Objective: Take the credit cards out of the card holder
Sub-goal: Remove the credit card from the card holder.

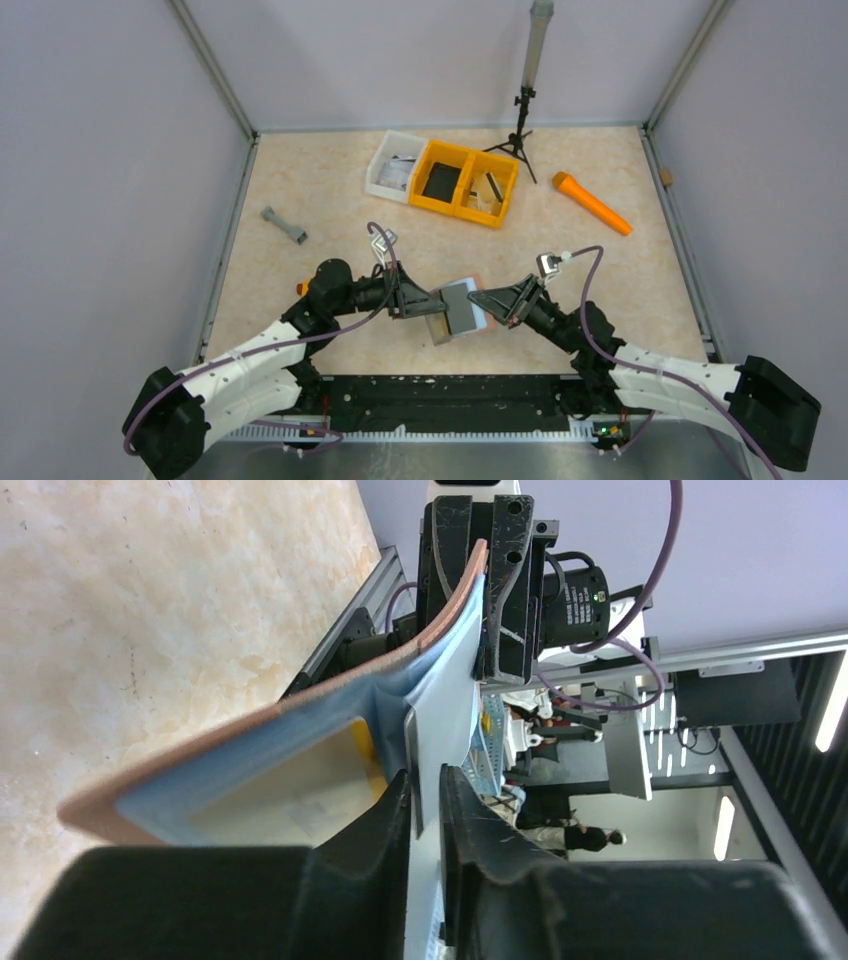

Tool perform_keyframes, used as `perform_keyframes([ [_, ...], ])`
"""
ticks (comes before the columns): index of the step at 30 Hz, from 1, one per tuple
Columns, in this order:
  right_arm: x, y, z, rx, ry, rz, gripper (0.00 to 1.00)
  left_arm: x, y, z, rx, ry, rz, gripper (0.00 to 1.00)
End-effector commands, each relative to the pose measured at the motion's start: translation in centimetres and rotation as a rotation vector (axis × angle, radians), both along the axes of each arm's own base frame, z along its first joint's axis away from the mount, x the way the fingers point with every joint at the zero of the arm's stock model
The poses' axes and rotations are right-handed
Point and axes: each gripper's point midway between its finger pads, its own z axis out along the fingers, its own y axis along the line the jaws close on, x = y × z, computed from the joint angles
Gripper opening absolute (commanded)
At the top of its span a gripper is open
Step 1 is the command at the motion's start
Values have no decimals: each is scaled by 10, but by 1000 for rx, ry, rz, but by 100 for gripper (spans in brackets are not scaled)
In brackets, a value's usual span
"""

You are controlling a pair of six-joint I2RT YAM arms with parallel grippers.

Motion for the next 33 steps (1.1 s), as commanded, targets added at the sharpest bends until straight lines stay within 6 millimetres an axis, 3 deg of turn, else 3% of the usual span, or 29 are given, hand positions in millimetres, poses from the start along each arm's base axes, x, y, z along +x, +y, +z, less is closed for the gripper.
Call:
perform_keyframes([
  [1,1,-8,29,100,-44,-29,0,0,1,8,-32,-33,-2,21],
  [4,2,-9,30,103,-43,-30,0,-2,0,9,-35,-32,-21,13],
  [7,1,-8,30,103,-44,-29,0,-2,-1,9,-38,-33,-25,11],
  [10,1,-8,31,108,-43,-24,0,-2,-2,9,-34,-32,-33,20],
  [15,0,-9,32,118,-45,-25,0,2,-1,-4,15,-16,-6,23],
  [19,0,-9,33,119,-44,-24,0,1,0,-5,20,-19,-4,36],
  [27,0,-7,31,113,-36,-17,0,-5,-4,9,-54,-28,-59,27],
  [33,1,-6,31,113,-33,-14,0,-5,-6,10,-64,-13,-69,28],
])
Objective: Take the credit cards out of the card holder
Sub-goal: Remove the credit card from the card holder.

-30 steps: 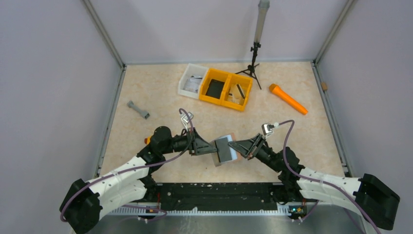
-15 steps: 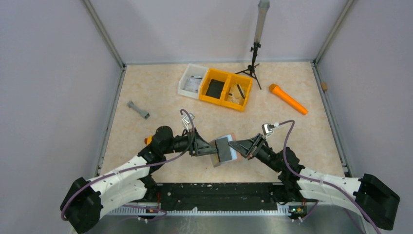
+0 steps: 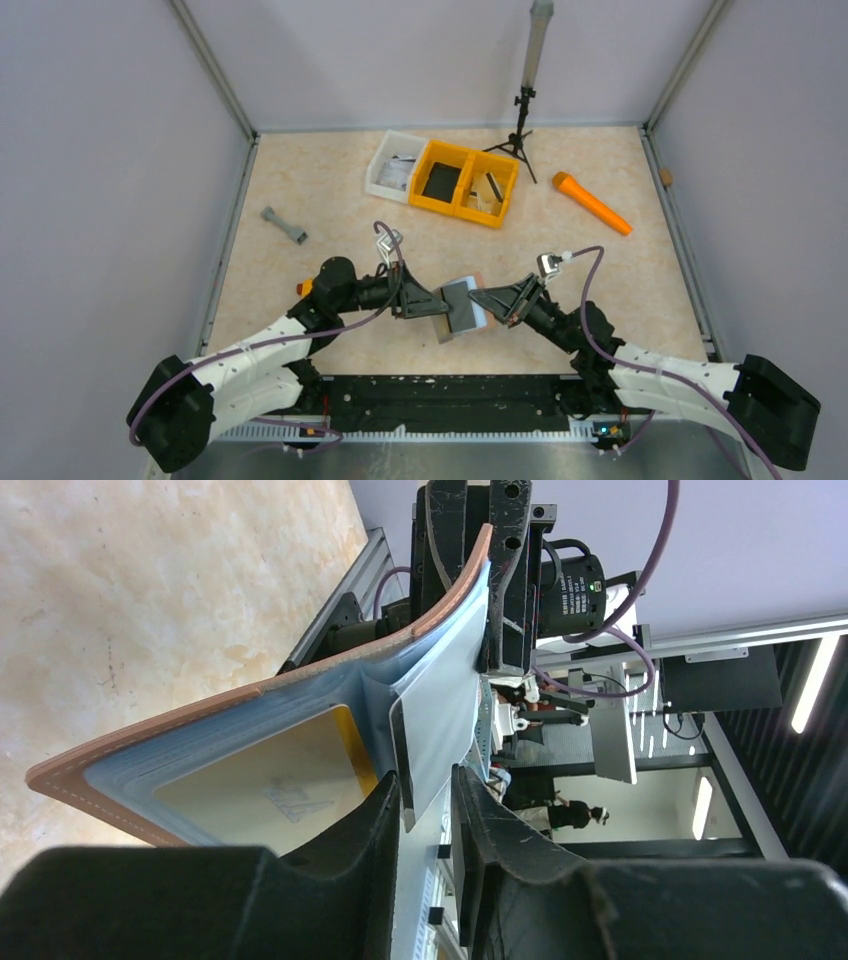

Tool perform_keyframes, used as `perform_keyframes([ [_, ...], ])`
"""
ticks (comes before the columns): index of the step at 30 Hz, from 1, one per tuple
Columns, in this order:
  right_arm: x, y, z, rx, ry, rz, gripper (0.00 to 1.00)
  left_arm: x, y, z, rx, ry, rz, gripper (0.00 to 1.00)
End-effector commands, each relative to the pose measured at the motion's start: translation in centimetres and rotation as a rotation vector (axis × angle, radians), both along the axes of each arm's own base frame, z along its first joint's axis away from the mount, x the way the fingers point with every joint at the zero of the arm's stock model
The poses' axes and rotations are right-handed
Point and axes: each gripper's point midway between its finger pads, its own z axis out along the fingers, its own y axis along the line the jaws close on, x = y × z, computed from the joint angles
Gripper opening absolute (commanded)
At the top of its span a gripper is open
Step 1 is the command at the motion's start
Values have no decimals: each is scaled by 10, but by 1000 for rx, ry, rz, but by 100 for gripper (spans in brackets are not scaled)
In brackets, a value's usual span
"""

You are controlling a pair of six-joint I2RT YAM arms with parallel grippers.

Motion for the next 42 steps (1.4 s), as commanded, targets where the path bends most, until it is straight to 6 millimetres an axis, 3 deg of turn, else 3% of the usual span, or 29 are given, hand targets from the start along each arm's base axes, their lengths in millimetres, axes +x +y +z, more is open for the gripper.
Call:
perform_keyframes([
  [1,-2,-4,29,96,-48,-1,0,-3,-1,13,-55,-37,-25,28],
  [7,-2,-4,30,101,-46,0,0,-4,-1,12,-55,-36,-29,28],
  [9,-2,-5,31,103,-46,1,0,-5,-1,15,-77,-42,-34,21],
  [12,-2,-5,30,105,-44,2,0,-6,0,19,-96,-52,-36,1],
  [13,-2,-5,30,106,-42,0,0,-6,0,19,-97,-52,-32,0],
  [31,0,-19,33,124,-42,-50,0,-1,7,9,-69,-45,31,0],
  [35,-1,-18,34,132,-38,-43,0,-2,4,14,-88,-56,3,26],
  [38,-2,-16,37,148,-38,-28,0,-5,4,31,-166,-95,-12,49],
  [42,-4,-13,40,164,-34,-7,0,-4,2,33,-164,-99,-21,50],
])
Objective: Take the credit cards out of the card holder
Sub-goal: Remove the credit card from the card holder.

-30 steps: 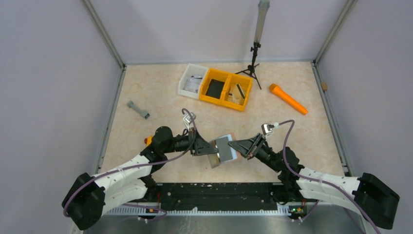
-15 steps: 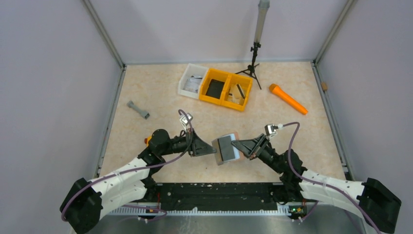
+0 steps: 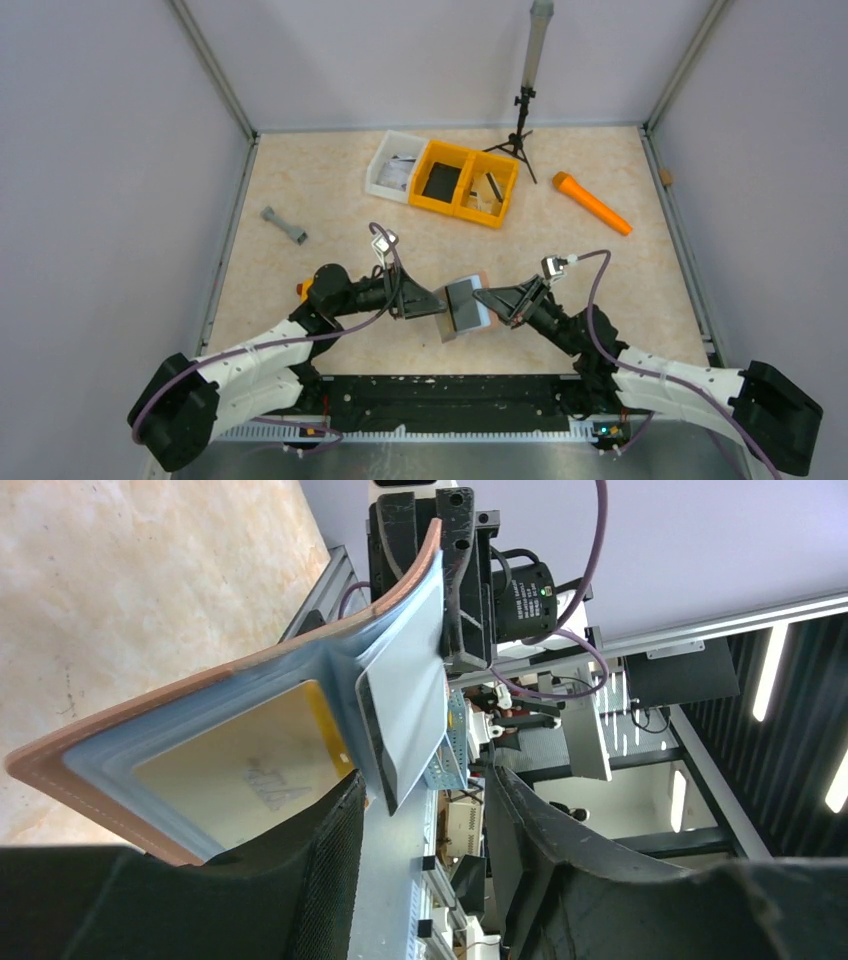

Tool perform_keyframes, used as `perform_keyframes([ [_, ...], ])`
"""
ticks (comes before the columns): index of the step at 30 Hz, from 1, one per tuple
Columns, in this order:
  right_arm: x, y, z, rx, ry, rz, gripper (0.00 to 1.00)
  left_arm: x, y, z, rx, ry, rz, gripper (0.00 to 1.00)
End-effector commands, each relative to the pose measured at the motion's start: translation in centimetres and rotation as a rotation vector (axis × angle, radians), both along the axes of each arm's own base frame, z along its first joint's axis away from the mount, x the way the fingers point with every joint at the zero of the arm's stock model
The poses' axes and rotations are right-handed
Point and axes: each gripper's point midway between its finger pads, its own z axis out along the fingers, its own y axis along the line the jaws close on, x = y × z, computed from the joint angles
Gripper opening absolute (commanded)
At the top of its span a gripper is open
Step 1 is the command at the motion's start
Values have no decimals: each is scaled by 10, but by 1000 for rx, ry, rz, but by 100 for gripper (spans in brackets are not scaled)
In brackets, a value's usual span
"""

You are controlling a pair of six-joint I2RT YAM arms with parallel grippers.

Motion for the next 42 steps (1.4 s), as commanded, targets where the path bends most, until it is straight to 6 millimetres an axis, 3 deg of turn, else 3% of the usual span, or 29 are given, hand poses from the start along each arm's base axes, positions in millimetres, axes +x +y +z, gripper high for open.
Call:
perform_keyframes([
  [1,-5,-3,39,130,-59,25,0,-2,-2,24,-74,-84,-25,49],
  [7,-5,-1,42,141,-60,32,0,-1,-5,19,-37,-64,-39,46],
  [14,-5,2,47,138,-68,39,0,2,-6,8,-5,-45,-30,51],
  [20,-5,5,46,135,-63,51,0,-5,-7,29,-97,-77,-74,50],
  [25,-4,6,48,149,-62,54,0,-5,-9,33,-109,-89,-81,49],
  [29,-4,6,47,152,-60,55,0,-8,-8,37,-115,-105,-86,36],
  [37,-5,4,49,160,-59,57,0,-8,-3,37,-109,-127,-46,0],
  [42,-7,0,51,168,-64,46,0,-7,-1,38,-98,-140,-29,0],
])
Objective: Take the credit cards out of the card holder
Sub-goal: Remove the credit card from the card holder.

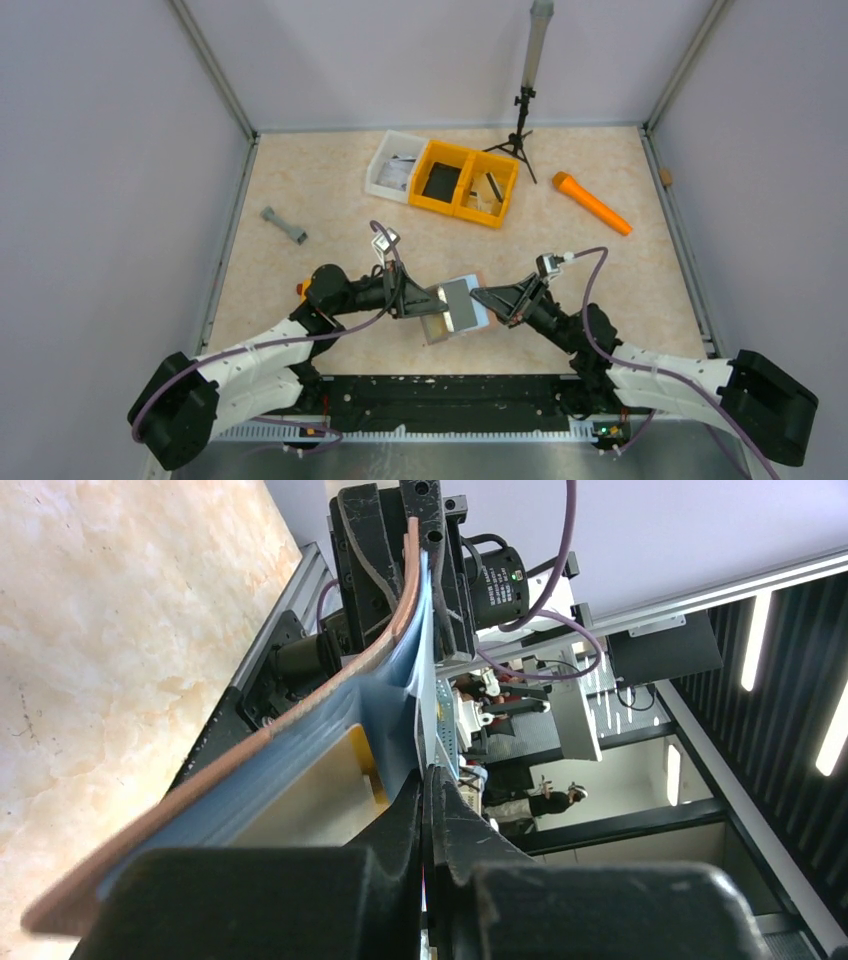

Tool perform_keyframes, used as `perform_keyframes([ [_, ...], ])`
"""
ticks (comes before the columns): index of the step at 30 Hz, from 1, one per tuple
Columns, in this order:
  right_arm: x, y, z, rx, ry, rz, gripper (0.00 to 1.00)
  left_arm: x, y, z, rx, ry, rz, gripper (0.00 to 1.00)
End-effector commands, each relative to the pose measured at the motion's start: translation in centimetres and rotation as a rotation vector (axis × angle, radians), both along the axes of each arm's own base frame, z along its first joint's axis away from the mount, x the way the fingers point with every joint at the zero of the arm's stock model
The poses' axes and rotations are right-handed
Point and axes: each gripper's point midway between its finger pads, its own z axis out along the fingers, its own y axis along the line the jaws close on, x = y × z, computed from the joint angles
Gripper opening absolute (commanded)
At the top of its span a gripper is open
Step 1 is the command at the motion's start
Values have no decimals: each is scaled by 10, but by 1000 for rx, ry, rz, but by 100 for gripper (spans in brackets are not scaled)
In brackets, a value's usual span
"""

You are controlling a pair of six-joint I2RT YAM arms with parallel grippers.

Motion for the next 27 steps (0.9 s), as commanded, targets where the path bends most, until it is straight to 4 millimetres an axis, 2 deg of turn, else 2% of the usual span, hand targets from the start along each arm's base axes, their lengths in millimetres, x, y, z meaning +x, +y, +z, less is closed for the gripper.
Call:
perform_keyframes([
  [1,-3,-10,43,116,-73,-17,0,0,2,22,-42,-92,21,0],
  [7,-3,-16,43,106,-73,-40,0,1,3,12,-22,-74,30,0],
  [14,1,-24,40,94,-76,-78,0,-1,5,11,-36,-78,28,0],
  [19,7,-36,29,56,-74,-137,0,6,12,11,-19,-85,53,0],
  [23,15,-49,16,-10,-63,-217,0,15,19,3,38,-77,94,0],
  [24,18,-51,7,-53,-48,-244,0,18,21,2,55,-79,106,0],
  [27,24,-63,-3,-157,-51,-316,0,30,28,-9,136,-80,160,0],
])
